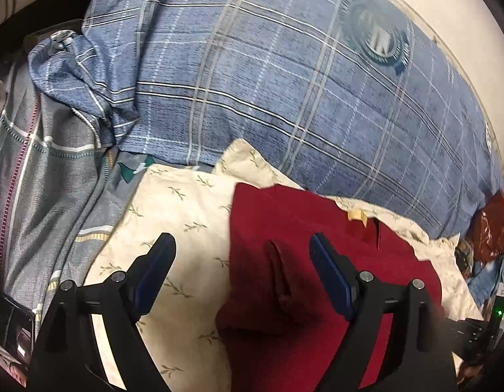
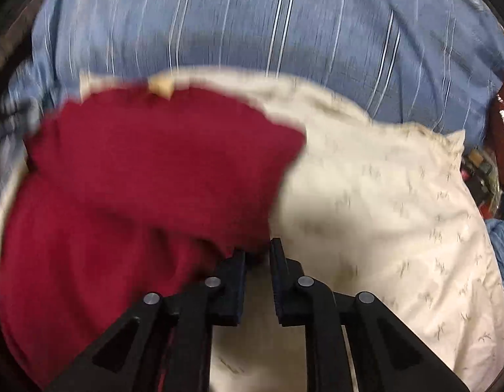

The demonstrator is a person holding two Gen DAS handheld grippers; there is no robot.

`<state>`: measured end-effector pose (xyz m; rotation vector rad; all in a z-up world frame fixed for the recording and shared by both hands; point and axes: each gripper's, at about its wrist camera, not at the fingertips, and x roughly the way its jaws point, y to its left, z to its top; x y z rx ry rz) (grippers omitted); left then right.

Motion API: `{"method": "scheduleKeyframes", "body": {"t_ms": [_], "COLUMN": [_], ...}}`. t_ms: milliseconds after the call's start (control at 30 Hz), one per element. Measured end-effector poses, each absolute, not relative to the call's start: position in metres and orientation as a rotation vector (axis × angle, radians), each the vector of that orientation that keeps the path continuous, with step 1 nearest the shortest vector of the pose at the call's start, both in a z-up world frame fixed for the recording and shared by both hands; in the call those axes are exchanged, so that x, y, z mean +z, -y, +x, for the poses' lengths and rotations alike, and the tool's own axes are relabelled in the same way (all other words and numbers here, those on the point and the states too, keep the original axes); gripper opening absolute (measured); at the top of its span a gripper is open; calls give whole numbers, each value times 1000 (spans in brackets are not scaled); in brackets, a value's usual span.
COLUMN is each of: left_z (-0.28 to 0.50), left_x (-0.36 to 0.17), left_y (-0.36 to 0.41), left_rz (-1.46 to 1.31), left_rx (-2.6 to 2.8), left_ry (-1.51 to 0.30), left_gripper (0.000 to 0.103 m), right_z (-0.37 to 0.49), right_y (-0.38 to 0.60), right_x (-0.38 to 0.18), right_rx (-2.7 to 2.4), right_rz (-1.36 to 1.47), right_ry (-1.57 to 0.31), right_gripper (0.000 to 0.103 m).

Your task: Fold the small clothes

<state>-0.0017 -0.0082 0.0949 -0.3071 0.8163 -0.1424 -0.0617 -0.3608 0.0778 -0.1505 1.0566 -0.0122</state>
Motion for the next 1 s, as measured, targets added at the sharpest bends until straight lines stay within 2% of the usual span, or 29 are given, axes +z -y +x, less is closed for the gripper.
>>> {"method": "scheduleKeyframes", "body": {"t_ms": [67, 167, 267, 300, 333, 400, 433, 467, 500, 533, 700, 767, 833, 867, 933, 1000], "left_z": [-4, -4, -3, -2, -1, 1, 2, 3, 3, 2, -1, 0, -2, -2, -4, -4], "left_x": [95, 95, 86, 83, 78, 71, 68, 65, 63, 62, 59, 54, 50, 50, 53, 57], "left_y": [13, 22, 33, 36, 40, 43, 45, 45, 46, 46, 59, 65, 66, 65, 62, 57], "left_rz": [-290, -259, -217, -205, -189, -170, -163, -158, -156, -156, -102, -74, -70, -73, -83, -96], "left_rx": [-151, -171, -180, -179, -175, -173, -171, -166, -164, -167, -191, -189, -183, -181, -179, -165], "left_ry": [-816, -817, -848, -860, -878, -907, -920, -931, -937, -941, -941, -956, -968, -969, -968, -959], "left_gripper": [84, 84, 84, 84, 84, 84, 84, 84, 84, 84, 84, 84, 84, 84, 84, 84], "right_z": [-69, -78, -58, -42, -28, 7, 24, 29, 28, 30, 24, 38, 53, 53, 41, 25], "right_y": [375, 403, 410, 414, 416, 419, 420, 419, 417, 414, 390, 390, 398, 401, 411, 418], "right_x": [84, 116, 129, 126, 117, 88, 69, 61, 65, 74, 120, 107, 72, 66, 75, 93], "right_rx": [-48, -110, -105, -94, -85, -25, 21, 27, 4, 24, 29, -6, -34, -36, -76, -114], "right_rz": [-109, 29, 108, 171, 229, 331, 381, 396, 361, 327, 73, 16, 45, 65, 104, 135], "right_ry": [-1067, -965, -895, -873, -877, -960, -1024, -1044, -991, -963, -799, -828, -949, -965, -926, -896], "right_gripper": [20, 40, 71, 87, 90, 86, 70, 60, 31, 15, 14, 14, 16, 18, 37, 44]}}
